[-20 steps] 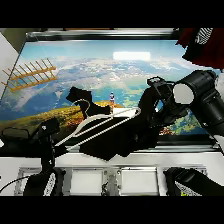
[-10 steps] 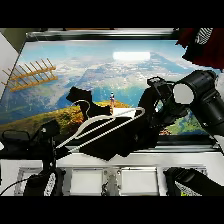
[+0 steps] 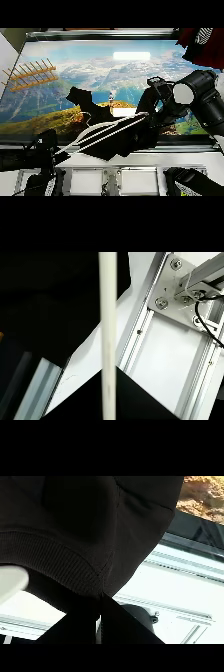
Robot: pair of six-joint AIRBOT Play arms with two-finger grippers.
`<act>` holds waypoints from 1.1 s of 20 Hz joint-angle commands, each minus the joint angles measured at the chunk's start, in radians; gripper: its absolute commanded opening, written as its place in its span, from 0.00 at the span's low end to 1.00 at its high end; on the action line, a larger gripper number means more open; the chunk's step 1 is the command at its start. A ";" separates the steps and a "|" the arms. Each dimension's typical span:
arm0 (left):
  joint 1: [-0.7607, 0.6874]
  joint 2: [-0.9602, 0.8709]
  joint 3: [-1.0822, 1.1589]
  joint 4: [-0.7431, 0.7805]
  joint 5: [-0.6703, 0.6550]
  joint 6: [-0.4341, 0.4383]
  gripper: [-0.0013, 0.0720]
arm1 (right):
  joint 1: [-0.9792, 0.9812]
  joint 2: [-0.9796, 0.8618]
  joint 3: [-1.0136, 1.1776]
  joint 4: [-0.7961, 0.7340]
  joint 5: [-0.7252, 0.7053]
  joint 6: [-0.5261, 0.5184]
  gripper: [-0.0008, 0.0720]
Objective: Fold the clothes and pants, and hang the long-sleeved shirts on hangers.
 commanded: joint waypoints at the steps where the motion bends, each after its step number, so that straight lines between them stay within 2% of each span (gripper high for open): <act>1: -0.062 -0.027 0.000 0.020 -0.011 -0.039 0.03 | 0.001 -0.001 0.000 0.000 0.000 0.000 0.04; 4: -0.168 -0.069 0.000 0.043 -0.011 -0.044 0.03 | 0.001 -0.001 0.000 0.000 0.000 0.000 0.04; 7: -0.245 -0.105 0.000 0.055 0.003 -0.090 0.03 | 0.001 -0.001 0.000 0.000 0.000 0.000 0.04; 9: -0.273 -0.126 0.000 0.088 0.035 -0.130 0.03 | 0.001 -0.001 0.000 0.000 0.000 0.000 0.04; 13: -0.282 -0.143 0.013 0.095 0.058 -0.130 0.03 | 0.001 -0.001 0.000 0.000 0.000 0.000 0.04; 17: -0.282 -0.058 0.039 0.094 0.065 -0.114 0.03 | 0.001 -0.001 0.000 0.000 0.000 0.000 0.04; 22: -0.282 0.077 -0.028 0.095 0.072 -0.193 0.03 | 0.001 -0.001 0.000 0.000 0.000 0.000 0.04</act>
